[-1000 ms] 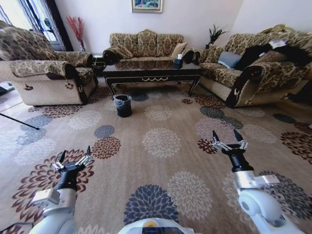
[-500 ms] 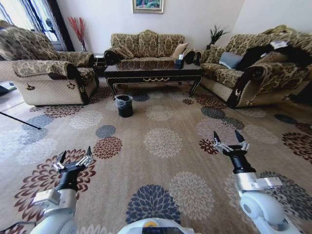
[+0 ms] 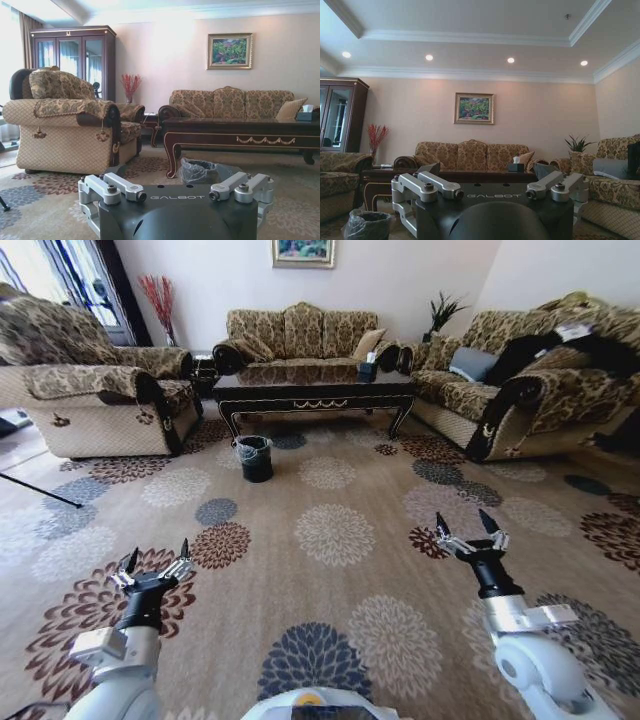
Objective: Move to the front of the table and pick up the trash from the floor, then place it into the trash bin.
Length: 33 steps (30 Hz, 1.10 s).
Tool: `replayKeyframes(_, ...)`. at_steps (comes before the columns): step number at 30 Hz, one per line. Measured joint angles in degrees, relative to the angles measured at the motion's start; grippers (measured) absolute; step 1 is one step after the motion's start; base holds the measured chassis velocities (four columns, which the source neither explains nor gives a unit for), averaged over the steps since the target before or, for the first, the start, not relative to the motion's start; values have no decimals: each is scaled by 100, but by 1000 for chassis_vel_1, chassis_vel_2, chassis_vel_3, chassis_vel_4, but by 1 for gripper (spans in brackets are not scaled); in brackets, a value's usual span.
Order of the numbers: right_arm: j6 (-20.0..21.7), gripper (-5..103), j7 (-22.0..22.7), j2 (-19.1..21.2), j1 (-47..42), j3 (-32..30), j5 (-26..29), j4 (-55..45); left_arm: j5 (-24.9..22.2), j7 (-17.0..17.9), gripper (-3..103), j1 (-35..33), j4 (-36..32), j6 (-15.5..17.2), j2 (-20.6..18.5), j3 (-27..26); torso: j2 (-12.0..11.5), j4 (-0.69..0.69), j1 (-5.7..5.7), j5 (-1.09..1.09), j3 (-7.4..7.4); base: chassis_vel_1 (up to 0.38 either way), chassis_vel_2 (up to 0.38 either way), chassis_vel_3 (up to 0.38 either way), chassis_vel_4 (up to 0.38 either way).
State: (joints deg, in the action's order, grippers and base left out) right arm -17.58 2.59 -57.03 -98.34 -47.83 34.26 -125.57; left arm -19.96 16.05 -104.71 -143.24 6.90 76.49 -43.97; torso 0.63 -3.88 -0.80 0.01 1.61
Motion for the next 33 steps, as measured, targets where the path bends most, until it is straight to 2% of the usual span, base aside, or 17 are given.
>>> replayKeyframes(2, -33, 100, 45, -1, 43, 27, -124, 45, 4, -9, 100, 14, 1, -8, 1, 8, -1, -2, -2, -3, 2, -174, 223, 187, -255)
replayKeyframes(7, -45, 100, 185, 30, 155, 109, -165, 65, 94, -43, 100, 63, 59, -104, 50, 27, -1, 3, -4, -2, 4, -109, 177, 150, -169)
replayKeyframes(14, 56, 100, 364, 52, 183, 181, -135, 37, 125, -69, 100, 65, 98, -150, 116, 40, -1, -3, 0, 0, -1, -19, 5, 18, 0)
replayKeyframes(33, -214, 100, 28, 90, 81, 181, -17, 35, 328, -175, 100, -113, 5, -190, 245, 12, 0, 0, 0, 0, 0, 0, 0, 0, 0)
